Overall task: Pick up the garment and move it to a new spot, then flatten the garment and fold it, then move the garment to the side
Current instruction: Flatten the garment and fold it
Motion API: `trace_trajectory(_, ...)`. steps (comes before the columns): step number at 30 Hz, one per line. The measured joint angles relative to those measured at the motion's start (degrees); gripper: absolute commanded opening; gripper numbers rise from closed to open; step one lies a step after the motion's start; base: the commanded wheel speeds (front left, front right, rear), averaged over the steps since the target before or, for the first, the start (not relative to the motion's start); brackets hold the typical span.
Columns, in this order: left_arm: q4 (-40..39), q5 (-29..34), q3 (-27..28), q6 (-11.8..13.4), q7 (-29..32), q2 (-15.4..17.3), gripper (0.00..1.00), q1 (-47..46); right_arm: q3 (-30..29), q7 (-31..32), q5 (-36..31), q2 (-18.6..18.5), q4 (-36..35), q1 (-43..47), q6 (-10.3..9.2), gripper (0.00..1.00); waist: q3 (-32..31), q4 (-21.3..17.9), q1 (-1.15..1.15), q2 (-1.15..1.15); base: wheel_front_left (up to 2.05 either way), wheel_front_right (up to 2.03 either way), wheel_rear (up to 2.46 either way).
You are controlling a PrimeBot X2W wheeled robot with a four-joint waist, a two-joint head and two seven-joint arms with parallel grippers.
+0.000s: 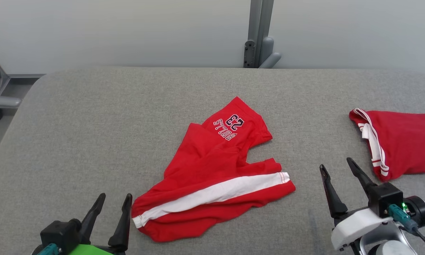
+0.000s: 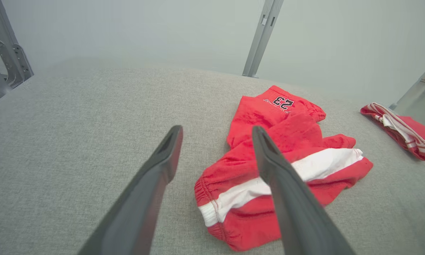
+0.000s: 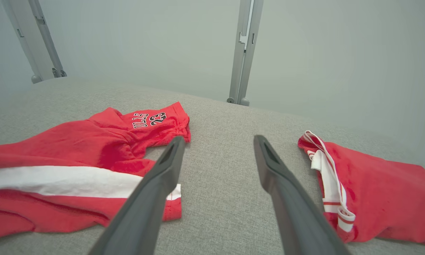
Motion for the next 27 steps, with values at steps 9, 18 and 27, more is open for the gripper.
trace_trajectory(9, 5.7, 4.3, 0.5, -0.1, -7.8, -2.2, 1.00, 0.0, -4.2, -11.0, -4.0, 3.8, 3.5, 2.2, 0.00, 1.00, -1.2, 0.0, 0.00, 0.00, 0.00, 0.00, 0.00)
trace_trajectory(18, 11.4, 8.7, 7.0, -4.9, -8.8, -7.6, 1.00, 0.0, -7.8, -11.5, -3.7, 5.3, 1.9, 4.6, 0.00, 1.00, -1.1, -0.2, 0.00, 0.00, 0.00, 0.00, 0.00)
trace_trajectory(27, 13.2, 12.4, 10.6, -8.1, -8.8, -10.5, 1.00, 0.1, -7.5, -11.5, -2.9, 5.3, 2.1, 4.4, 0.00, 1.00, -1.1, 0.0, 0.00, 0.00, 0.00, 0.00, 0.00)
